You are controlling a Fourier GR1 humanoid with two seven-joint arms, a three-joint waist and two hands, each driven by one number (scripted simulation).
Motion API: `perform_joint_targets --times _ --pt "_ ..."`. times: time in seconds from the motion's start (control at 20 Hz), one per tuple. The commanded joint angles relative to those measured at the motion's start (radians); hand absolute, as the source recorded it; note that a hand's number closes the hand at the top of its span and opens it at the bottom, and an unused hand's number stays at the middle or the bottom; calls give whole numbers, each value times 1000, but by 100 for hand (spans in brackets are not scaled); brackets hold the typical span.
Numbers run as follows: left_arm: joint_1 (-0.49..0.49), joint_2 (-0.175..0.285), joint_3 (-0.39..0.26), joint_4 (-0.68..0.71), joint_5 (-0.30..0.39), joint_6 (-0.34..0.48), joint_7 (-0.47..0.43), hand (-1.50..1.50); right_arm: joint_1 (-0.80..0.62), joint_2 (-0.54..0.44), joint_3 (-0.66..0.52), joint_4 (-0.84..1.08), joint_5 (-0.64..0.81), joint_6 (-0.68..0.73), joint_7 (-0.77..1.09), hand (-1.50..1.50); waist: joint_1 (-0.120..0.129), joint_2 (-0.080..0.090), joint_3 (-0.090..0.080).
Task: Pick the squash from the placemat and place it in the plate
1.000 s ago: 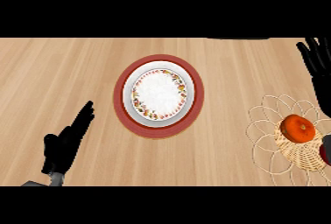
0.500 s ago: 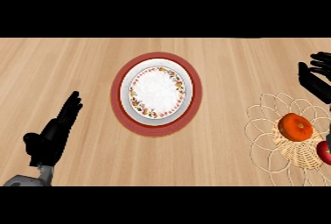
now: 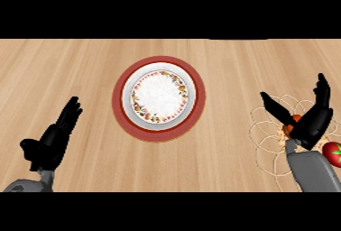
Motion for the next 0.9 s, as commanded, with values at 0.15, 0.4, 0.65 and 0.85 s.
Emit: perform_joint_targets --times 0.15,0.4,0.65,0.85 --pt "-13 13 45 79 -3 -47 -54 0 91 15 51 -92 396 -77 382 -150 -15 -7 -2" --pt "-32 -9 38 92 -19 -26 -45 0 137 -41 44 -154 509 231 642 -150 -25 -6 -4" --pt "9 -7 27 32 4 -53 -12 0 114 -115 64 -266 502 550 892 -150 -2 -10 -2" --pt "40 9 59 -6 6 -44 -11 0 140 -127 68 -458 493 708 1065 -150 -1 -10 1"
